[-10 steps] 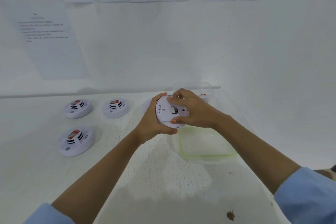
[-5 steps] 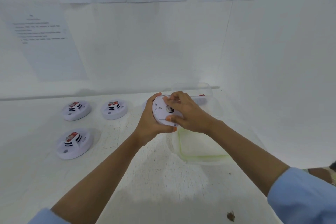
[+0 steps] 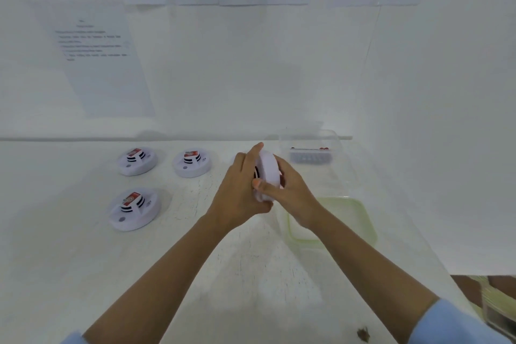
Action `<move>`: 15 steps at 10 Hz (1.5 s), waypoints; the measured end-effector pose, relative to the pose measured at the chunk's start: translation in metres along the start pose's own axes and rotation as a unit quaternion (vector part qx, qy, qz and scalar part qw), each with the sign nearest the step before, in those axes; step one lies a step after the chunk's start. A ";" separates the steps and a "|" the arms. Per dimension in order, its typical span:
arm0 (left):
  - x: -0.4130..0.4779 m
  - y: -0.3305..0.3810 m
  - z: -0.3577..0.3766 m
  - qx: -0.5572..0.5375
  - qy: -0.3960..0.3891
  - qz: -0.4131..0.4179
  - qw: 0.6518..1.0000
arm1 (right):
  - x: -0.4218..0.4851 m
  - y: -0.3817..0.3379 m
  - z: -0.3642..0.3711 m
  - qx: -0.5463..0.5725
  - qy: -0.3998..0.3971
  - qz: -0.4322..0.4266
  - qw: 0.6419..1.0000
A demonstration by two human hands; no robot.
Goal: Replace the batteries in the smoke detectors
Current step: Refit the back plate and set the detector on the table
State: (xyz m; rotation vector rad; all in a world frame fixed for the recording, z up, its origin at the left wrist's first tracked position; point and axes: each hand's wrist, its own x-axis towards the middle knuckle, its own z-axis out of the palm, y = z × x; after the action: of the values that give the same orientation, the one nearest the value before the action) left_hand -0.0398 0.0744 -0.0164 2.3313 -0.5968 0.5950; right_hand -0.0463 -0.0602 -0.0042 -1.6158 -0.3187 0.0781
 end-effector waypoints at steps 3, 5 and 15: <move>-0.040 -0.042 -0.027 -0.383 -0.077 -0.286 0.875 | 0.008 0.026 0.045 0.407 0.081 0.099 0.904; -0.060 -0.094 -0.027 -0.447 -0.085 -0.286 0.843 | 0.012 0.052 0.075 0.269 0.069 0.097 0.956; -0.055 -0.131 -0.033 -0.415 -0.166 -0.232 0.864 | 0.005 0.059 0.107 -0.029 0.112 0.103 0.988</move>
State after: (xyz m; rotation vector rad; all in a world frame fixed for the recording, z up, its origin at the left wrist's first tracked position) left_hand -0.0199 0.2010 -0.0862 1.6352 -0.3121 -0.2743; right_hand -0.0578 0.0421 -0.0702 -1.6929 0.0202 0.0456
